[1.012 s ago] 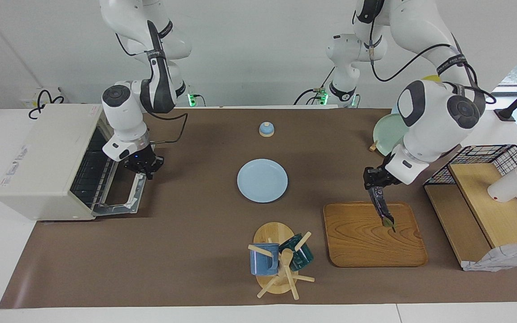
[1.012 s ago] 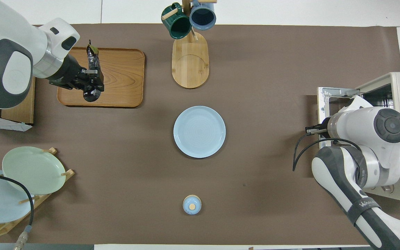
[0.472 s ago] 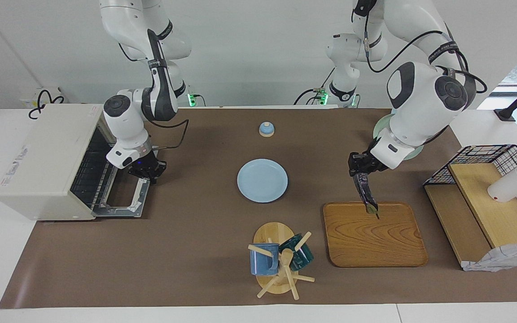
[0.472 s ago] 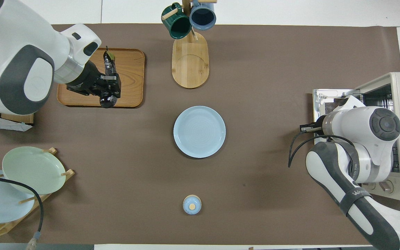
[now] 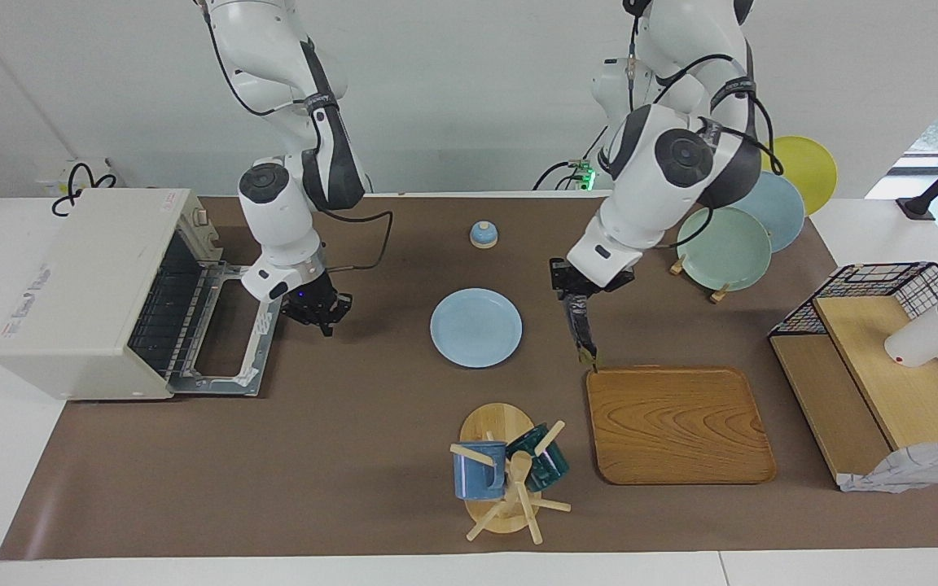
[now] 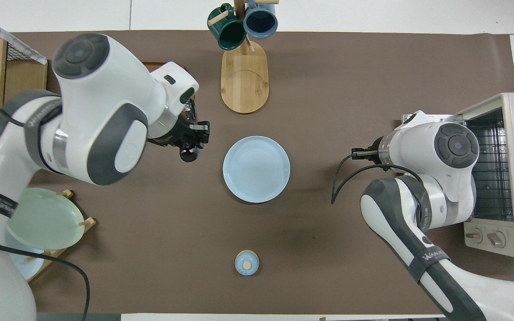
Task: Put eggplant into oven
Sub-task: 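Carry the eggplant to the blue plate while the right gripper lowers the door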
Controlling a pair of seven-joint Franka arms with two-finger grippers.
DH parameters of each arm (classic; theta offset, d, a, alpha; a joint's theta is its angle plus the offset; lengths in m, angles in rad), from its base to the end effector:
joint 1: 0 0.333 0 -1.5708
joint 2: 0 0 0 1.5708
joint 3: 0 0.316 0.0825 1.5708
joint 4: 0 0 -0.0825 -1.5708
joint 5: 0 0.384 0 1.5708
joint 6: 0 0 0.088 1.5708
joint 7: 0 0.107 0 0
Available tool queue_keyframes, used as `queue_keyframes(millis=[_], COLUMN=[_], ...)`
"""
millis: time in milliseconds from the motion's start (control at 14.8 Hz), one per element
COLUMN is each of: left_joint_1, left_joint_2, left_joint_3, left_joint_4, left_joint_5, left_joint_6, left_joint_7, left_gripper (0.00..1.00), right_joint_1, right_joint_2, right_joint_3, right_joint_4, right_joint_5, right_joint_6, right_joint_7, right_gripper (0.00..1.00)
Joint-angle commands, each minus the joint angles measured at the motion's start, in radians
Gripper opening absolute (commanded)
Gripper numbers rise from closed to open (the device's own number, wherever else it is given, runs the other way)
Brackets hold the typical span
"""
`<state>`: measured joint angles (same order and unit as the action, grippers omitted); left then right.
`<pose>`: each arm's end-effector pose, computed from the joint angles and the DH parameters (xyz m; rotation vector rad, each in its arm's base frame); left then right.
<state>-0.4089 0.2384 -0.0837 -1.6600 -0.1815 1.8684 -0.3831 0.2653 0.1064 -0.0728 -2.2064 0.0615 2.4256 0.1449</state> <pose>0.5505 -0.3065 0.4675 2.9745 -0.0766 -0.1616 0.5435 0.1065 0.3435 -3.0835 -0.0067 -0.1631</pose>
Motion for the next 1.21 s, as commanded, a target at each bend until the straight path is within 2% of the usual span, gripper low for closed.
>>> queue_keyframes(millis=[0, 270, 405, 540, 742, 1012, 1080, 1147], left_joint_1=[-0.111, -0.201, -0.252, -0.274, -0.281, -0.280, -0.280, -0.280], left_joint_2=[-0.085, -0.062, 0.002, 0.041, 0.065, 0.062, 0.061, 0.059], left_joint_3=[0.018, 0.018, 0.018, 0.018, 0.019, 0.019, 0.018, 0.019], left_joint_4=[-0.207, -0.260, -0.262, -0.262, -0.262, -0.273, -0.280, -0.288], left_joint_5=[-0.016, -0.016, -0.016, -0.016, -0.016, -0.016, -0.016, -0.016], left_joint_6=[0.188, 0.309, 0.400, 0.446, 0.474, 0.460, 0.460, 0.465], left_joint_7=[-0.089, -0.164, -0.213, -0.229, -0.229, -0.201, -0.186, -0.175], left_gripper=[0.00, 0.00, 0.00, 0.00, 0.00, 0.00, 0.00, 0.81], right_joint_1=[-0.008, -0.008, -0.012, -0.012, -0.012, -0.014, -0.014, -0.012], right_joint_2=[0.019, 0.044, 0.061, 0.065, 0.065, 0.073, 0.073, 0.075], right_joint_3=[-0.007, -0.009, -0.010, -0.009, -0.009, -0.009, -0.007, -0.007], right_joint_4=[0.027, 0.141, 0.207, 0.231, 0.238, 0.267, 0.274, 0.275], right_joint_5=[0.018, 0.003, -0.024, -0.080, -0.095, -0.114, -0.114, -0.114], right_joint_6=[-0.028, -0.166, -0.230, -0.255, -0.281, -0.307, -0.306, -0.304], right_joint_7=[-0.002, -0.002, -0.002, -0.004, -0.004, -0.002, -0.004, -0.002], right_gripper=[0.26, 0.27, 0.27, 0.28, 0.45, 0.47, 0.51, 0.56])
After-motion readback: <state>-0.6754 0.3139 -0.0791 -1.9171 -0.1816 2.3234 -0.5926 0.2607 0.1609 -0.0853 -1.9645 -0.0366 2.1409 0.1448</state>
